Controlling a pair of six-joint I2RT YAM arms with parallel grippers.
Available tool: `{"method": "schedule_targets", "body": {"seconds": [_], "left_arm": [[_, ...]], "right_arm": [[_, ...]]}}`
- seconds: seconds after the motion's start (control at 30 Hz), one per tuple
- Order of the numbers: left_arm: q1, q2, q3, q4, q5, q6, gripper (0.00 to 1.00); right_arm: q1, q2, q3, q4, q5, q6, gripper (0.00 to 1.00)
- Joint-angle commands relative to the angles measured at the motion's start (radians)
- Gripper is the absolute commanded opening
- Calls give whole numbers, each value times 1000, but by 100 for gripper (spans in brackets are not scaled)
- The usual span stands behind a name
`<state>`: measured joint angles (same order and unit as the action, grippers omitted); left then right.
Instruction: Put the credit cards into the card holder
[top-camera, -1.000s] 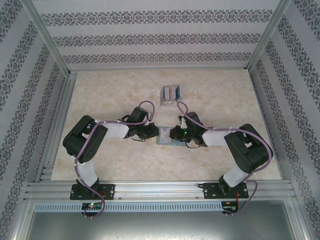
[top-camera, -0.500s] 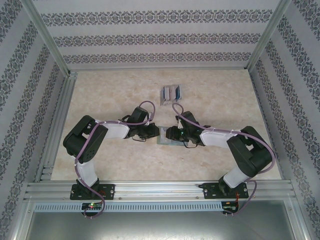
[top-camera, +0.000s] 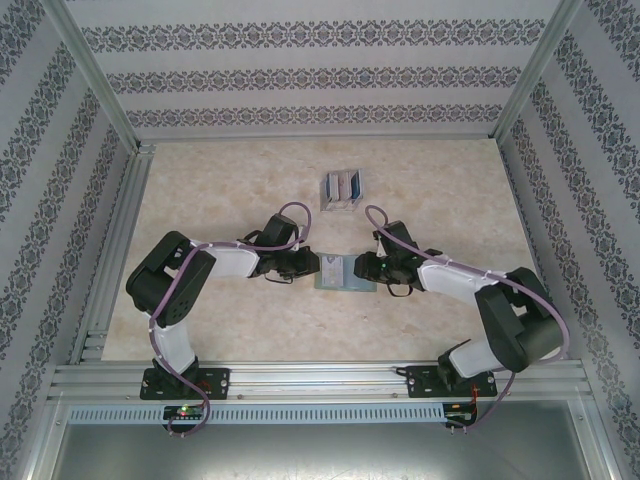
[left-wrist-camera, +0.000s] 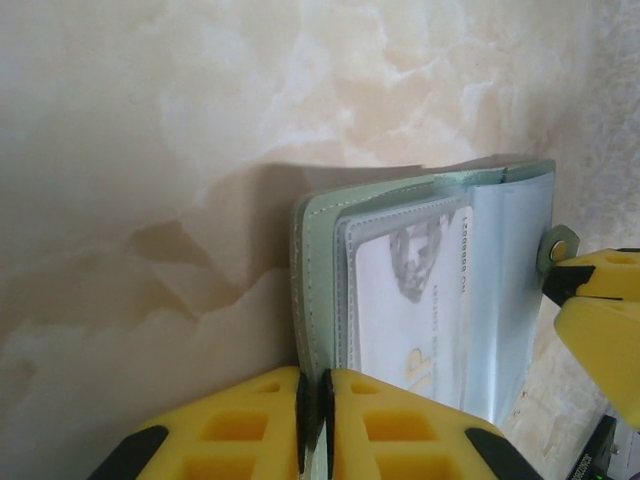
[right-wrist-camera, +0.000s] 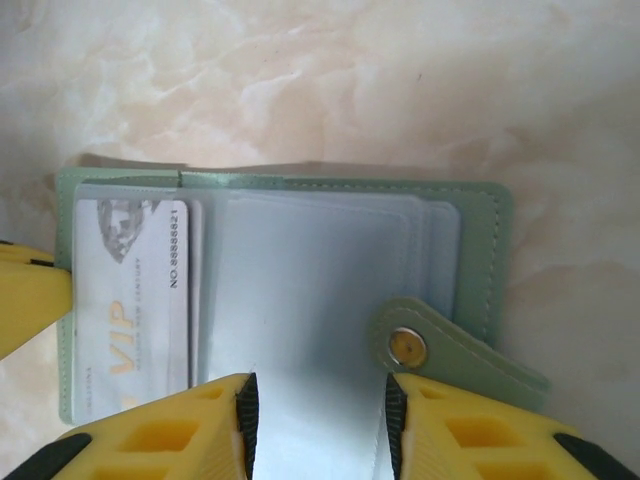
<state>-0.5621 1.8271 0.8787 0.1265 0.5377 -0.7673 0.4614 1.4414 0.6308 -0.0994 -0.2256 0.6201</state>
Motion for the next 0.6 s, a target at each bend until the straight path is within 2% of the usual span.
{"method": "schedule_targets", "body": {"seconds": [0.0,0.17,0.27,0.4,0.57], "left_arm": [[-9,-61,48,-65,-36,24,17],[5,-80,147,-164,-63,91,21],[16,-44,240,-222,-70,139,21],[35,40,369,-261,-47,173,21],[40,168,485,-256,13,183,20]], "right_arm": [[-13,-78,-8,-58,-15,-31,41],[-38,-211,-9,-161,-12,-47,40],[-41,-261,-32,-189,-53,-45,37],[-22,-259,-85,-163,-144,-5,32],[39,-215,-130,-92,-142,54,29]]}}
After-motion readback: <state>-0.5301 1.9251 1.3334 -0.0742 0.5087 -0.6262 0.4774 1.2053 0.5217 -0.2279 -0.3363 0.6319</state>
